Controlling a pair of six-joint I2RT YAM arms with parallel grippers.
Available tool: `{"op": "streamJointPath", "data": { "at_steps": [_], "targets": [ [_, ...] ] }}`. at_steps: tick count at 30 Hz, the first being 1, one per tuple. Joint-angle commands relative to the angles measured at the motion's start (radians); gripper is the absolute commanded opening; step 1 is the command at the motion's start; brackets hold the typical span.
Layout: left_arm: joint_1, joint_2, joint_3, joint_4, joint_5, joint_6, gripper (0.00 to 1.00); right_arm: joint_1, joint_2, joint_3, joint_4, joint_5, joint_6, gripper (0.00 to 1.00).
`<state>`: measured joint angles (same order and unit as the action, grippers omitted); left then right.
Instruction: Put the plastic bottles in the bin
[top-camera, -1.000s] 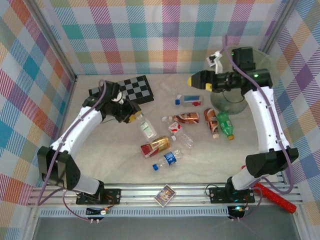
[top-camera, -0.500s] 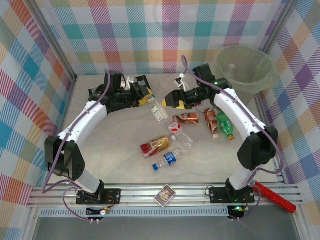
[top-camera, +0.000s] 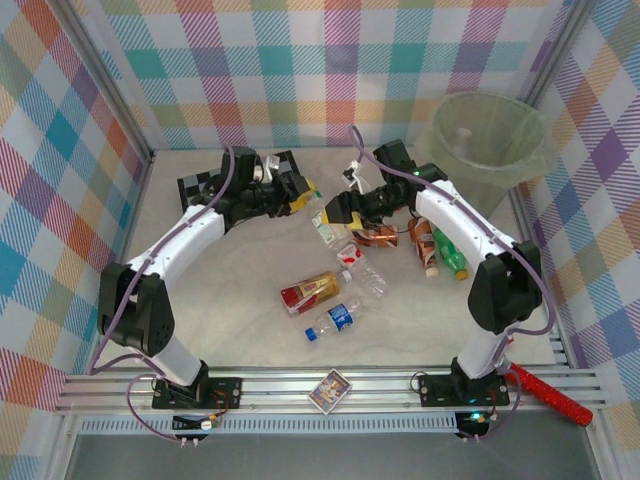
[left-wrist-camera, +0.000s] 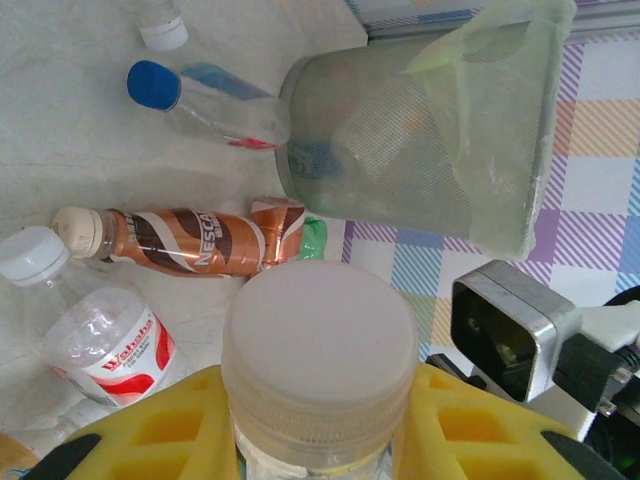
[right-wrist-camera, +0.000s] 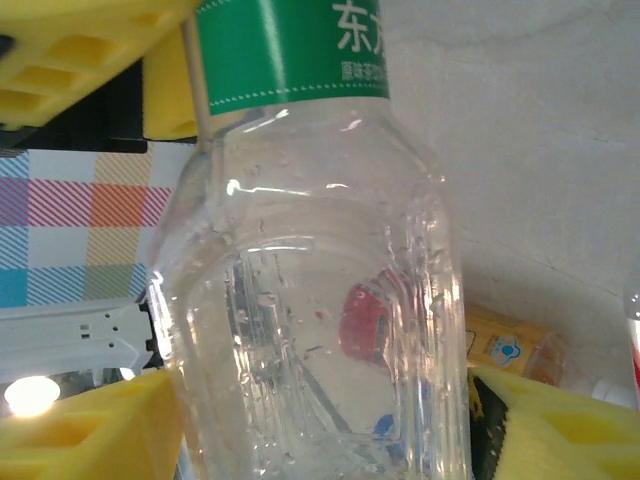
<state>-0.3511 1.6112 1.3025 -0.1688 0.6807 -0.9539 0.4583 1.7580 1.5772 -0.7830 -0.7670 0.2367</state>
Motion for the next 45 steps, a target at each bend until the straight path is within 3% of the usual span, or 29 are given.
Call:
{"op": "streamJointPath", "data": {
  "at_steps": [1, 9, 16, 20, 26, 31, 40, 45],
  "targets": [
    [-0.011, 0.015, -0.012, 0.075, 0.016, -0.028, 0.31, 0.010, 0.009, -0.008, 0.033, -0.036, 0.014, 0.69],
    [-0.011, 0.019, -0.026, 0.103, 0.016, -0.043, 0.37, 0.009, 0.009, 0.005, 0.037, -0.017, 0.010, 0.56],
    [-0.002, 0.002, -0.028, 0.102, 0.030, -0.029, 0.80, -0.020, 0.008, 0.073, -0.016, 0.029, -0.022, 0.55],
    [0.010, -0.034, -0.035, 0.050, 0.004, 0.023, 0.92, -0.074, -0.005, 0.170, -0.099, 0.088, -0.070, 0.54],
    [-0.001, -0.063, -0.011, -0.172, -0.122, 0.173, 0.92, -0.204, -0.030, 0.370, -0.210, 0.230, -0.118, 0.49],
    [-0.069, -0.057, 0.037, -0.367, -0.277, 0.319, 0.91, -0.328, -0.026, 0.563, -0.242, 0.375, -0.123, 0.47],
    [-0.165, -0.057, 0.055, -0.522, -0.390, 0.490, 0.90, -0.532, 0.024, 0.680, -0.113, 0.657, -0.060, 0.43],
    [-0.213, -0.056, 0.051, -0.587, -0.443, 0.555, 0.90, -0.568, 0.136, 0.800, -0.144, 0.801, -0.107, 0.43]
  ]
}}
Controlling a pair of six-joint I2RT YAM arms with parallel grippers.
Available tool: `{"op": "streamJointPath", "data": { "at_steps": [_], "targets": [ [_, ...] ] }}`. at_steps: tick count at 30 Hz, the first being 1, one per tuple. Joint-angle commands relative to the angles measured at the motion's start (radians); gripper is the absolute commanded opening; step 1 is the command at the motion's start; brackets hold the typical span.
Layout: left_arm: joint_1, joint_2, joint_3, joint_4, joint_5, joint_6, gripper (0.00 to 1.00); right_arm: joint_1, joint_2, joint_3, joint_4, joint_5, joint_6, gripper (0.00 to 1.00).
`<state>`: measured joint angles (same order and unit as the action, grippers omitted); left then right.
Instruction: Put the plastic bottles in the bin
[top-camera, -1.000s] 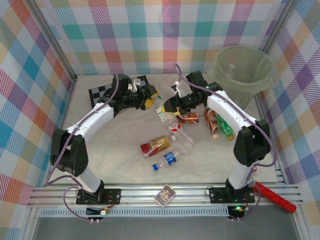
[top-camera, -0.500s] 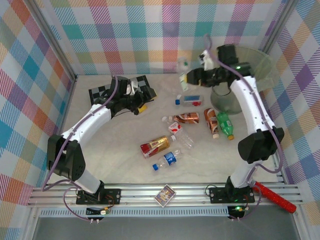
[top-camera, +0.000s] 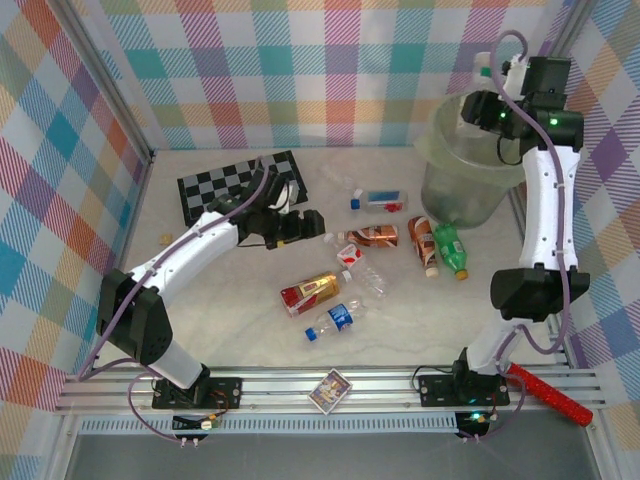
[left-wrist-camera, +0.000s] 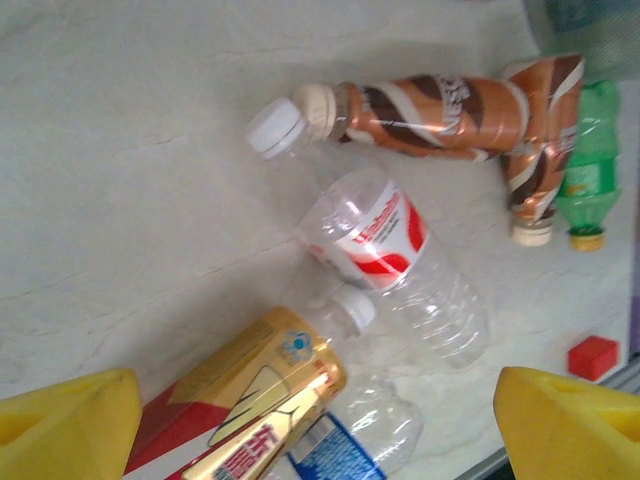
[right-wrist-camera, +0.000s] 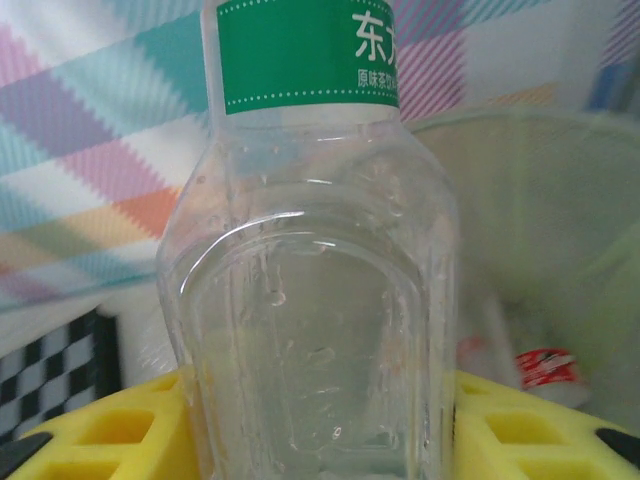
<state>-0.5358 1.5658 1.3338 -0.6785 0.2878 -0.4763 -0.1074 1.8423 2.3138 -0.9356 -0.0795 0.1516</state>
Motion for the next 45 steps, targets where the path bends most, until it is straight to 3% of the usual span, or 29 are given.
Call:
{"op": "streamJointPath", "data": {
  "at_steps": [1, 6, 14, 21, 37, 45],
  "targets": [
    [-0.034, -0.009, 0.017, -0.086, -0.056, 0.086, 0.90, -0.007, 0.080, 0.094, -0.008, 0.137, -0.032, 0.43],
    [-0.068, 0.000, 0.001, -0.110, -0.058, 0.117, 0.90, -0.039, 0.201, 0.214, -0.090, 0.182, -0.048, 0.43],
    [-0.105, 0.020, -0.024, -0.132, -0.084, 0.148, 0.91, -0.078, 0.270, 0.191, -0.133, 0.109, -0.041, 0.46],
    [-0.131, 0.051, -0.030, -0.121, -0.082, 0.165, 0.91, -0.080, 0.289, 0.155, -0.156, 0.109, -0.055, 0.70],
    [-0.172, 0.101, -0.019, -0.155, -0.107, 0.247, 0.96, -0.099, 0.231, 0.206, -0.192, 0.018, -0.034, 0.99],
    [-0.182, 0.131, -0.034, -0.193, -0.128, 0.333, 0.98, -0.099, 0.117, 0.123, -0.237, -0.057, 0.025, 0.99]
  ]
}}
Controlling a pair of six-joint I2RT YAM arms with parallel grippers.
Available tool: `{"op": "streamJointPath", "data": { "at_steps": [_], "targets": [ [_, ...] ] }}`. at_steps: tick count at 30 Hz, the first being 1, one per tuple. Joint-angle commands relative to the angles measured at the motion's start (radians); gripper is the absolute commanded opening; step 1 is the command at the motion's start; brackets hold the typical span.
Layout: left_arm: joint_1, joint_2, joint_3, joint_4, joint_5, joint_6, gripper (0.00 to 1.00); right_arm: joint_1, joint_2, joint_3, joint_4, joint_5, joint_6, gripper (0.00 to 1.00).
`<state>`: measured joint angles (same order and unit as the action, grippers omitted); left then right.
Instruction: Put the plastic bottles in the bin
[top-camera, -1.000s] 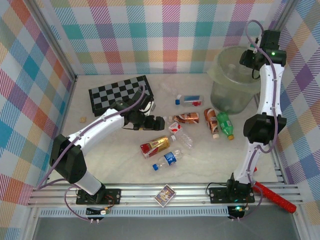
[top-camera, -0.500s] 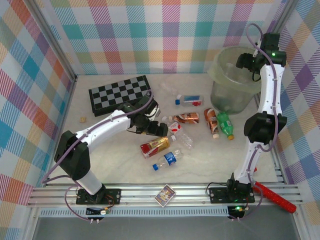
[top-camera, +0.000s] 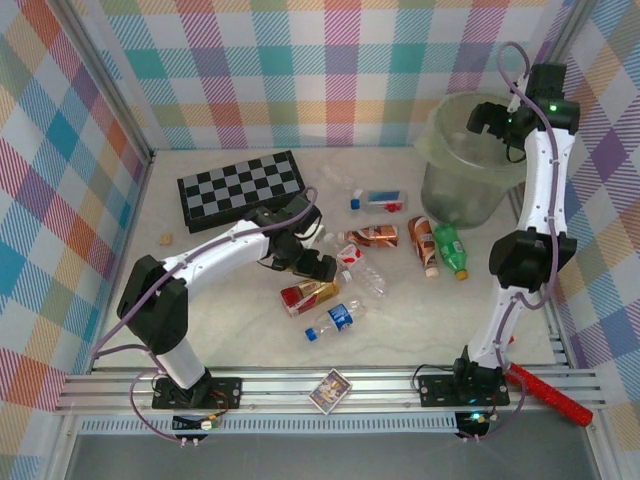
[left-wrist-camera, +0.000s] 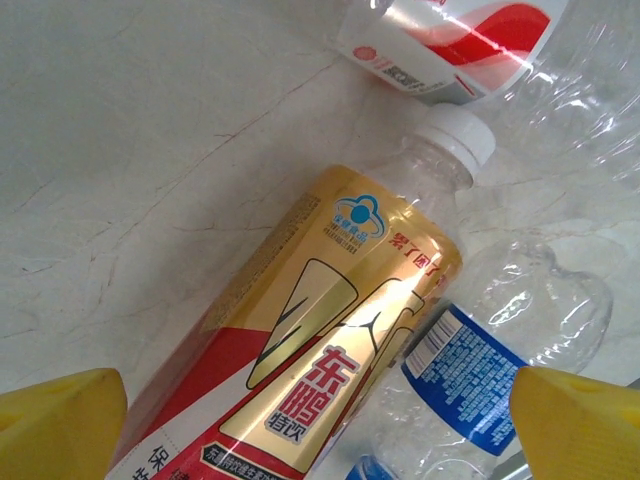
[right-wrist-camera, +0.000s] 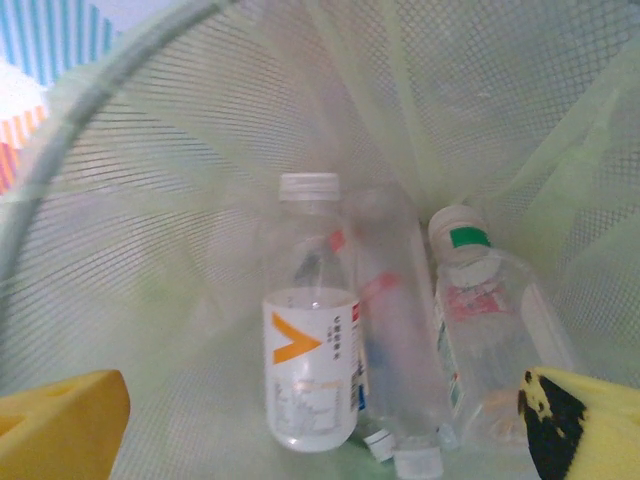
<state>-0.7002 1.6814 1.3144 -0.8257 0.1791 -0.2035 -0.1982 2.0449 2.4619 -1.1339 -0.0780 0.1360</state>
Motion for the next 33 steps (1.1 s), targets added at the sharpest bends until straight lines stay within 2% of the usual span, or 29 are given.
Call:
{"op": "streamJointPath", "data": {
  "at_steps": [1, 11, 19, 30, 33],
  "targets": [
    [-0.019, 0.019, -0.021, -0.044, -0.022, 0.072, 0.99, -0.007, -0.106, -0.056, -0.041, -0.069, 0.052, 0.99],
    [-0.049, 0.033, -0.064, -0.044, -0.037, 0.205, 1.00, 0.067, -0.302, -0.376, -0.028, -0.083, 0.095, 0.99],
    [-0.061, 0.053, -0.101, -0.038, -0.069, 0.287, 1.00, 0.120, -0.478, -0.697, 0.111, -0.150, 0.157, 0.99],
    [-0.061, 0.106, -0.124, -0.030, -0.093, 0.284, 1.00, 0.135, -0.635, -0.999, 0.283, -0.256, 0.269, 0.99],
    [-0.061, 0.101, -0.129, -0.013, -0.091, 0.280, 0.95, 0.133, -0.664, -1.009, 0.305, -0.252, 0.250, 0.99]
  ]
}}
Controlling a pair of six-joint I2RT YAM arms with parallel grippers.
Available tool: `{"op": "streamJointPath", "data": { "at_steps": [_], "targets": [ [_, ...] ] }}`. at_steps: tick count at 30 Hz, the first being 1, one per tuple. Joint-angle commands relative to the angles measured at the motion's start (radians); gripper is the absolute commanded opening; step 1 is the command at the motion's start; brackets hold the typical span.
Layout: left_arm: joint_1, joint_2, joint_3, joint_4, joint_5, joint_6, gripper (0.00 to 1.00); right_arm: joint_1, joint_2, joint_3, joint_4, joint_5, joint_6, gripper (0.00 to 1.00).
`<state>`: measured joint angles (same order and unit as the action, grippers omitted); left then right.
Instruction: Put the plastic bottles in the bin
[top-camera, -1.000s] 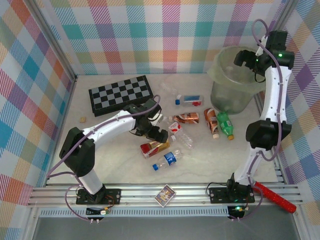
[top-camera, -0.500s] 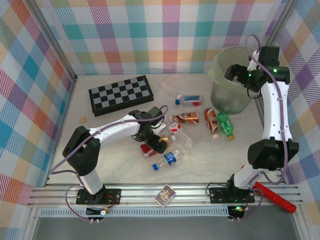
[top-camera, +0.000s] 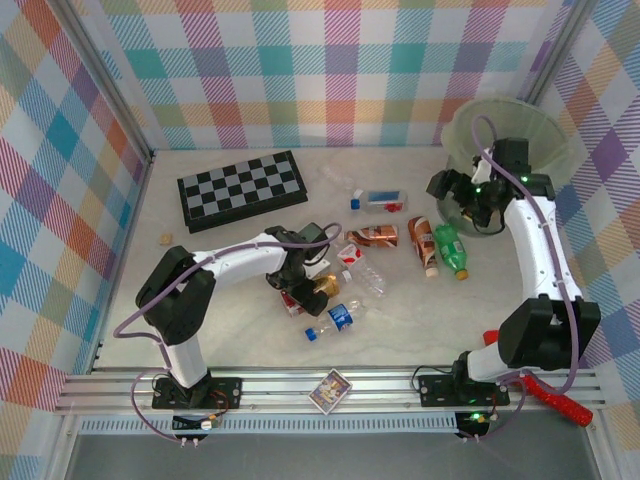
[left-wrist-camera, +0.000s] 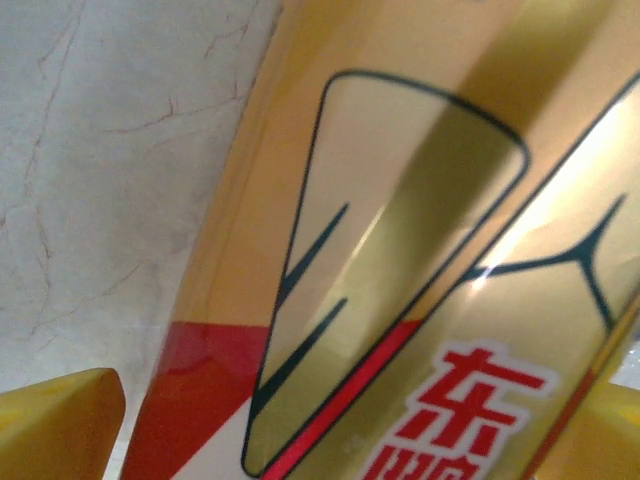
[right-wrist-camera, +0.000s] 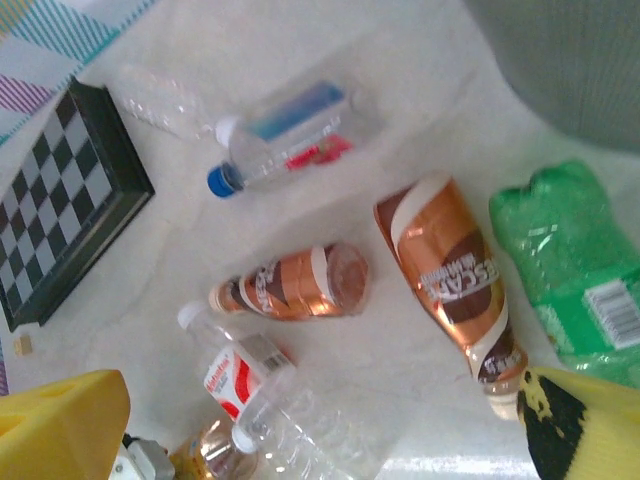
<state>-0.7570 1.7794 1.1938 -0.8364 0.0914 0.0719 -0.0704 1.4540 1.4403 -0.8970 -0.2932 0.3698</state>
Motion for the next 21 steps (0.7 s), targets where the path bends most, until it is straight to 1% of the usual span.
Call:
{"op": "streamJointPath", "data": {
  "at_steps": [1, 2, 6, 9, 11, 15, 21],
  "targets": [
    [-0.004, 0.003, -0.003, -0.004, -0.007, 0.005, 0.93, 0.006, -0.076, 0.025, 0.066, -0.039, 0.009, 0.99],
    [-0.005, 0.003, 0.001, -0.007, -0.012, 0.005, 0.91, 0.007, -0.076, 0.038, 0.064, -0.043, 0.003, 0.99],
    [-0.004, 0.000, 0.021, -0.020, -0.028, 0.003, 0.77, 0.011, -0.079, 0.102, 0.056, -0.084, -0.014, 0.99],
    [-0.004, -0.012, 0.033, -0.025, -0.035, -0.010, 0.65, 0.025, -0.101, 0.120, 0.052, -0.074, -0.013, 0.99],
    [-0.005, -0.025, 0.042, -0.036, -0.042, -0.015, 0.59, 0.036, -0.117, 0.125, 0.048, -0.069, -0.011, 0.99],
    [0.001, -0.066, 0.065, -0.078, -0.089, -0.019, 0.54, 0.079, -0.130, 0.169, 0.016, -0.061, -0.008, 0.99],
    [0.042, -0.150, 0.074, -0.113, -0.142, -0.030, 0.53, 0.201, -0.115, 0.200, 0.022, -0.082, 0.016, 0.99]
  ]
}}
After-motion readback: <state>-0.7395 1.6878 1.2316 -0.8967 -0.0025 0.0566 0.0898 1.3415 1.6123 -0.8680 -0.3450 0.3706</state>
